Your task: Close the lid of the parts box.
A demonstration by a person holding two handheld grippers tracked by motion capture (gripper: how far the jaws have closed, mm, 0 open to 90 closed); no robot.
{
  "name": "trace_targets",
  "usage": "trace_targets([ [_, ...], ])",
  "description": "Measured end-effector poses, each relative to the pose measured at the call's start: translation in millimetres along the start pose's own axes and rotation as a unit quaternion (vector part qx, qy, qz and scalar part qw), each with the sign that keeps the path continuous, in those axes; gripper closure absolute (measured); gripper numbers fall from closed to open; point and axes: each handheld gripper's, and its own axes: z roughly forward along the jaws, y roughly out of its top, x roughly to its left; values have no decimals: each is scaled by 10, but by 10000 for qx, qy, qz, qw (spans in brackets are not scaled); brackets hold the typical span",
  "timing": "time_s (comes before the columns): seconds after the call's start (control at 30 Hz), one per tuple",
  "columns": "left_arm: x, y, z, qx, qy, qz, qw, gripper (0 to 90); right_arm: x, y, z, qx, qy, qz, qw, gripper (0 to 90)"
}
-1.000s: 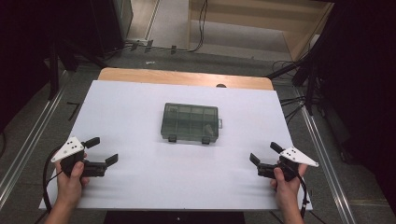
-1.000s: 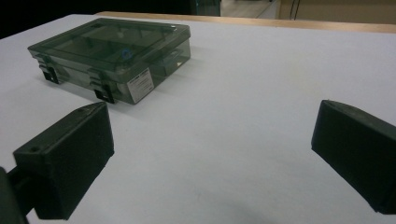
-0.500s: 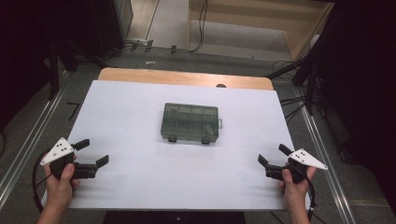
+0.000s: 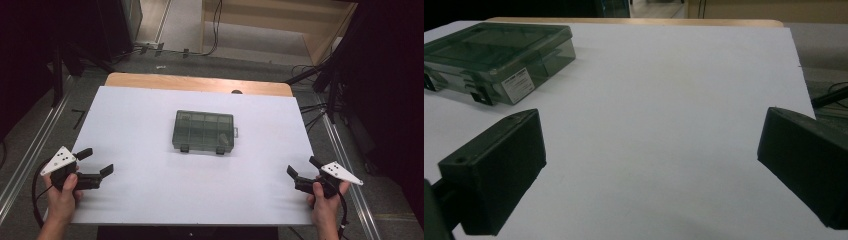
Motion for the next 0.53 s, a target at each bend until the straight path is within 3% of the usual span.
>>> trace_targets([
  [0.47,19,0,42,-16,124,-78,9999,0,-17,-6,15,1,51,19,10000,0],
  [0.53,28,5,64,-2,197,-143,9997,0,-25,-6,33,32,10,119,9999,0],
])
